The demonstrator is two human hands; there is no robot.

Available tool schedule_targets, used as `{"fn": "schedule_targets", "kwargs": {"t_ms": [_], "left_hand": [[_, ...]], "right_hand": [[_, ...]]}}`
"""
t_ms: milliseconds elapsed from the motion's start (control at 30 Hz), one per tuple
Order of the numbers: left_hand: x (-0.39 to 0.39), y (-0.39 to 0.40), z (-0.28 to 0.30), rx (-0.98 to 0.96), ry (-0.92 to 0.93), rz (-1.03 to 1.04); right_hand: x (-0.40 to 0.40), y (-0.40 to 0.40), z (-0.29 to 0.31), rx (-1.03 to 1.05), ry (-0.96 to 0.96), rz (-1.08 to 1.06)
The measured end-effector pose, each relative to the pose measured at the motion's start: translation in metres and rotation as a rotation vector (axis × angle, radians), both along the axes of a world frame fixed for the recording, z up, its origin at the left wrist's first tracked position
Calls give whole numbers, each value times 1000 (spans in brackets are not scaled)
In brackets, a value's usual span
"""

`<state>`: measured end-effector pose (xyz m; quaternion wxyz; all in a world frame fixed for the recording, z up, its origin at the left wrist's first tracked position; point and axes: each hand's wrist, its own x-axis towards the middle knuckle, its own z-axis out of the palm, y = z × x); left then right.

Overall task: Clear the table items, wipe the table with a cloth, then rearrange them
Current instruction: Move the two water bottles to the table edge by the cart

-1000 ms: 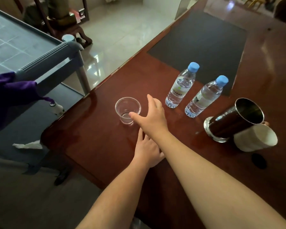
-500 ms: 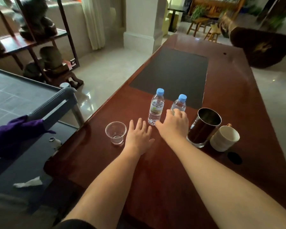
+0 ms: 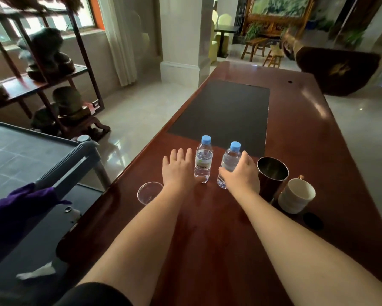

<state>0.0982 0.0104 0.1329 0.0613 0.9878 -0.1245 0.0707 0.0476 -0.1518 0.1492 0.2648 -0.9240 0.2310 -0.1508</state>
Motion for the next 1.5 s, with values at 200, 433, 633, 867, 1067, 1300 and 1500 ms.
{"fn": "schedule_targets", "kwargs": {"t_ms": [200,433,633,867,1067,1300,1500], "left_hand": [[45,-16,-5,-756,347,8],[99,-34,-24,-1022,557,-139],[127,-46,-51,-1076,598,-227],[135,-61,-60,-1016,519,-178],[121,-60,-56,-1085,437,-117],[117,-22,-29,-1206,381,-4],[112,38,7,-1275,244,104]], "right_hand": [[39,-9,-5,437,-73,-148],[83,-23,-21,567,-82,-243],[111,-26,-42,661,-123,-257],[128,-32,-54,710,-186,-343],[124,-31,-54,689,-194,-356],[121,-12,-42,663,-173,-268],[134,33,-18,691,-171,-108]]}}
